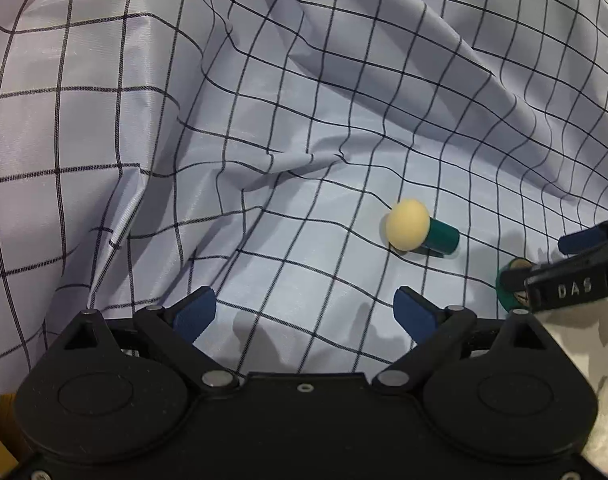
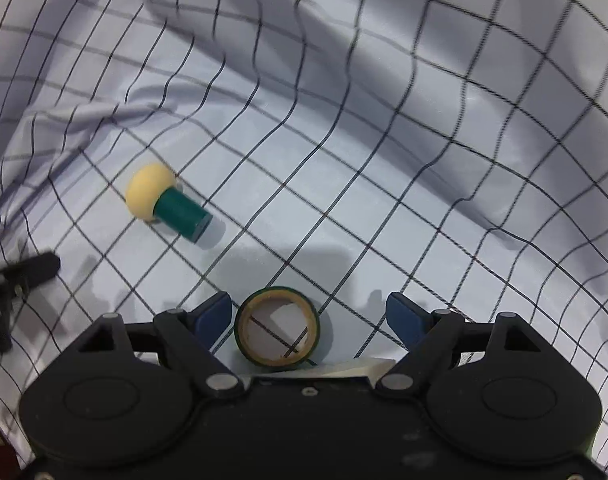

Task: Organize soft objects
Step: 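Grasp the green tape roll with the right tool while the left tool reaches the sponge stick, then grasp the cream-and-green sponge stick with the left tool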

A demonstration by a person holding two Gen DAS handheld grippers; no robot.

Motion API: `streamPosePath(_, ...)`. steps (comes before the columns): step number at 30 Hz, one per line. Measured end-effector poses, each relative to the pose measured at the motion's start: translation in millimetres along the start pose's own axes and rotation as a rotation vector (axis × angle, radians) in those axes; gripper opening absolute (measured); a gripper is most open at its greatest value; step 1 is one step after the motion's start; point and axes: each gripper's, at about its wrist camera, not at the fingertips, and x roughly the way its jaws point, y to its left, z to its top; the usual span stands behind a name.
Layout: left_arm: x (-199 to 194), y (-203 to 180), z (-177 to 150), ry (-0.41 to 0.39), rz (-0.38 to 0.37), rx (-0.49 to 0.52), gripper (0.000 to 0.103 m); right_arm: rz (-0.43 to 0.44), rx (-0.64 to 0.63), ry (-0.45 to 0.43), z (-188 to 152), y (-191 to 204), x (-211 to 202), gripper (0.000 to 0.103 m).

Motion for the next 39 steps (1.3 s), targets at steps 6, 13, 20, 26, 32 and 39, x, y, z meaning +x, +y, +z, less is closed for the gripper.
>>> streamPosePath(6,2.2,-1.8,3.1,-0.01,0.01,0.011,0.092,0.051,-0.019,0.057,1.9,4.9,12.3,0.047)
streamPosePath(13,5.2,-7.8,8.7,-0.018,0.007,0.024,0.092,0.053,0.011,0.016,0.7,-0.8,8.5,0.047)
streamPosePath(20,16.5,-31.6,17.7,-0.049,0.001,0.086,0.092,0.063,0.193,-0.083,4.6,-41.0,-16.8,0.047)
streamPosePath(26,37.8,-63.9,20.0,-0.047,-0.003,0.184,0.094,0.047,0.265,-0.117,-4.1,-62.5,-30.8,0.047)
streamPosePath(32,58.4,-77.2,20.8,-0.036,0.038,0.212,0.094,0.046,0.277,-0.135,-14.6,-70.2,-36.3,0.047)
streamPosePath(39,59.6,-88.3,24.7,-0.035,0.011,0.234,0.074,0.042,0.284,-0.147,-24.0,-74.6,-38.8,0.047)
